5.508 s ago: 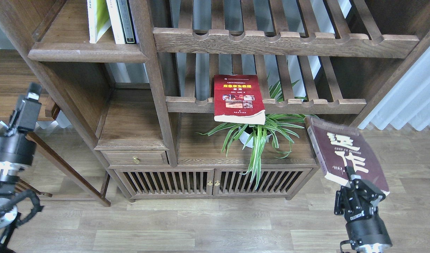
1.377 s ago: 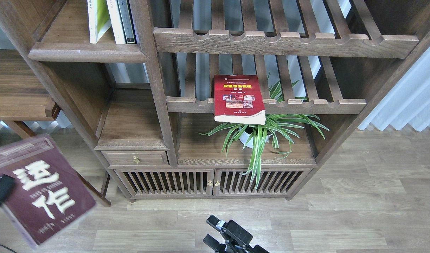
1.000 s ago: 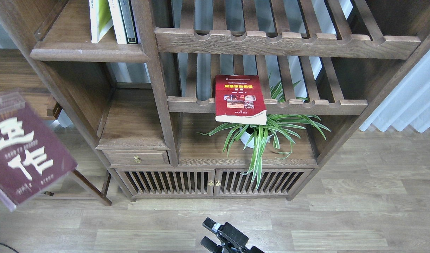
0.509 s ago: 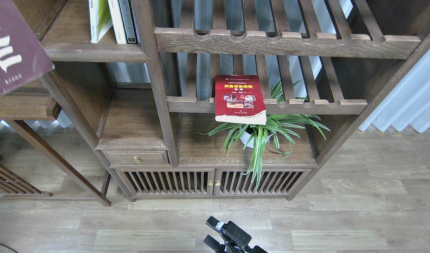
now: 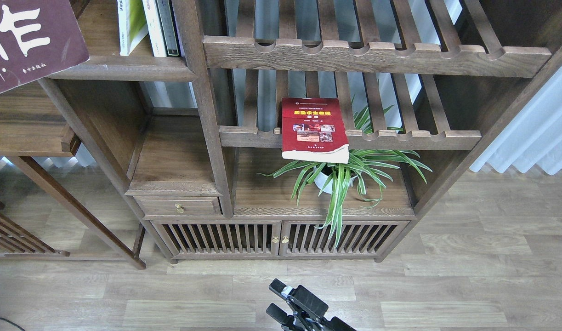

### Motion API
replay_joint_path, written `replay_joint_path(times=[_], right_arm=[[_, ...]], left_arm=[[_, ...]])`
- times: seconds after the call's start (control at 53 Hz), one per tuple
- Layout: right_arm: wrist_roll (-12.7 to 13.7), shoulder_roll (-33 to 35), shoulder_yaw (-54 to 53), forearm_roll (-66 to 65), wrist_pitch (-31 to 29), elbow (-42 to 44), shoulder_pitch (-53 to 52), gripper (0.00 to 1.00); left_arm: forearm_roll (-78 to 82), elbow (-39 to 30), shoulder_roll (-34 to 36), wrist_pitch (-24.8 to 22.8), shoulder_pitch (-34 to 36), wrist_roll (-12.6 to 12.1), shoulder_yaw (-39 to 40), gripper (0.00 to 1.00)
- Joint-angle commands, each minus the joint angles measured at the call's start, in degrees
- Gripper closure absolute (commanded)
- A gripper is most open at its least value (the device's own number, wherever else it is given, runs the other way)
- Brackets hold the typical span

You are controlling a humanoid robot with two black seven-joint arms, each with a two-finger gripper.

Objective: Organize books on shelf
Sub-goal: 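Place the maroon book on the upper side shelf with the left gripper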

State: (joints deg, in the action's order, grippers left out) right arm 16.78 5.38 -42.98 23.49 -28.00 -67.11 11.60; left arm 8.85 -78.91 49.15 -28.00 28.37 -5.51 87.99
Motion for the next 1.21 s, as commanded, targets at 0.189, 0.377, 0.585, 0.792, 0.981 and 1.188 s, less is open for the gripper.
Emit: replay_joint_path(times=[0.189, 0.377, 0.585, 0.792, 0.981, 1.188], right_arm=[[0.01, 1.57, -1.67, -0.19, 0.0, -0.21, 0.71, 0.03], [0.01, 2.18, -2.46, -0.11, 0.0, -0.3, 0.62, 0.03], [0.01, 2.1, -2.63, -0.11, 0.0, -0.3, 0.71, 0.03], [0.01, 1.57, -2.63, -0.11, 0.0, -0.3, 0.71, 0.03], [0.01, 1.57, -2.63, -0.11, 0.0, -0.47, 1.15, 0.03], [0.01, 1.57, -2.63, -0.11, 0.0, -1.09, 1.59, 0.03]], left_arm=[[0.29, 0.07, -0.19, 0.0, 11.18, -1.7, -8.28, 0.95], [1.87, 1.3, -0.54, 0.0, 14.95, -1.7, -8.72, 0.95], [5.21, 3.76, 0.51, 0.0, 18.04, -1.96, -8.19, 0.95], [13.56, 7.63, -1.42, 0.0, 22.16, -1.18, -9.07, 0.95], [16.28, 12.64, -7.31, 0.0, 26.64, -1.09, -9.33, 0.95], [20.24, 17.56, -14.51, 0.0, 32.01, -0.91, -10.39, 0.95]])
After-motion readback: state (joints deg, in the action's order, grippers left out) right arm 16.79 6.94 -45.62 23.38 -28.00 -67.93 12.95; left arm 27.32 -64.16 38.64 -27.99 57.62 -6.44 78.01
